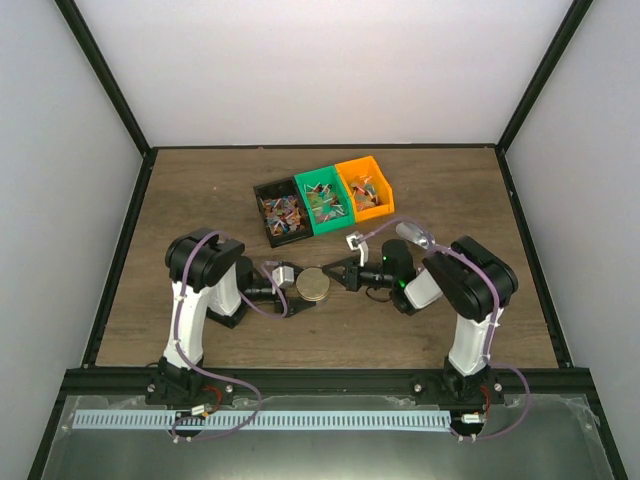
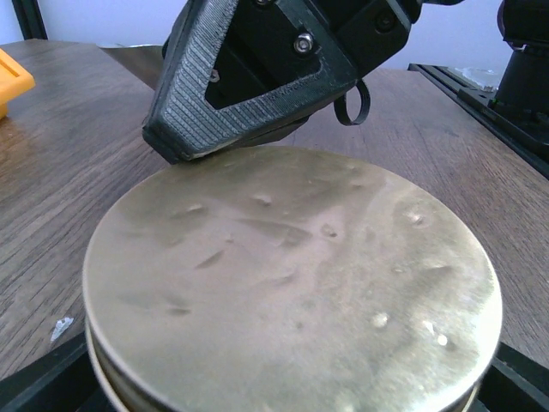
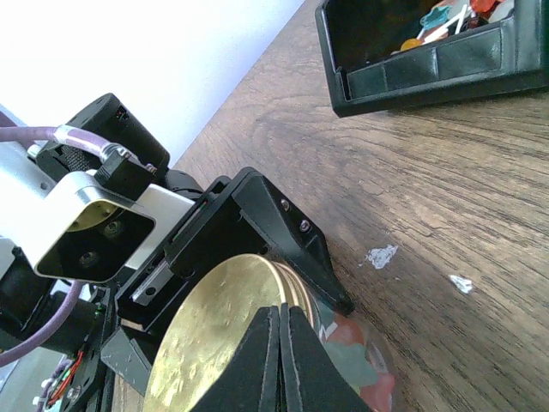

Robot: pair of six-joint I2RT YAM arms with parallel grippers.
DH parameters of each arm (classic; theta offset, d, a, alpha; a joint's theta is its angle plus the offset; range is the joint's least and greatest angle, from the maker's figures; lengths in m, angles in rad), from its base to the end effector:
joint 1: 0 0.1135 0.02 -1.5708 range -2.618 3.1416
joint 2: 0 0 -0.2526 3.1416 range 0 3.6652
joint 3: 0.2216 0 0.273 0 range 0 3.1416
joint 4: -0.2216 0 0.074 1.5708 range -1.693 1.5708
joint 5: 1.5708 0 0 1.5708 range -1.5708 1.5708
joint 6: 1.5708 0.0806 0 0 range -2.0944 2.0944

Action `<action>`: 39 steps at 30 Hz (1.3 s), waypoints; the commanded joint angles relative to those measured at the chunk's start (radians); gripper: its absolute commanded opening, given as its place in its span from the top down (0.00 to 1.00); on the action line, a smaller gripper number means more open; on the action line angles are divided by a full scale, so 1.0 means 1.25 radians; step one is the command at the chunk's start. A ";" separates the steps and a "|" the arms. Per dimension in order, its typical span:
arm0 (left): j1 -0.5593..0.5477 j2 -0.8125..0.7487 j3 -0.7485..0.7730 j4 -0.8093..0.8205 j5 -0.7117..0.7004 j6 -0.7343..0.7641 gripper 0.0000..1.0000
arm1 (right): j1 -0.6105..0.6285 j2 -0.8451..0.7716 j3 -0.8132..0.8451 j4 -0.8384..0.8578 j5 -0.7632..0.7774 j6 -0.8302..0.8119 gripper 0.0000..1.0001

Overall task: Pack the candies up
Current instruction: Screw the bottle lid onto the packing bottle.

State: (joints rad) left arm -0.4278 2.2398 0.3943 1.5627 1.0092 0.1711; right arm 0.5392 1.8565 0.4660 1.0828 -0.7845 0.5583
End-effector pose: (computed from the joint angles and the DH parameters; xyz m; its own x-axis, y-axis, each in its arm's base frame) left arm 0.2214 -0.1759 0.0064 -0.0867 0.1392 -0.9865 0.9897 0.1255 -0.0692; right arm 0.2478 0.2146 0.0649 -0.7190 0.0067 -0.6950 -0.6606 0.3043 0.6863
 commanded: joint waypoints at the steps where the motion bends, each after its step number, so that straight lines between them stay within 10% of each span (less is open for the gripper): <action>1: 0.012 0.180 -0.060 0.167 -0.156 -0.192 0.15 | 0.077 0.047 -0.071 -0.055 -0.165 0.010 0.99; 39: 0.011 0.144 -0.071 0.167 -0.213 -0.228 0.15 | 0.232 0.279 -0.284 0.521 -0.143 0.192 0.99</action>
State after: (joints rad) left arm -0.4232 2.2345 0.3820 1.5627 1.0306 0.1776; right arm 0.6235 2.0407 0.3241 1.5639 -0.5777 0.8032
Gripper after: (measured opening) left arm 0.858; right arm 0.015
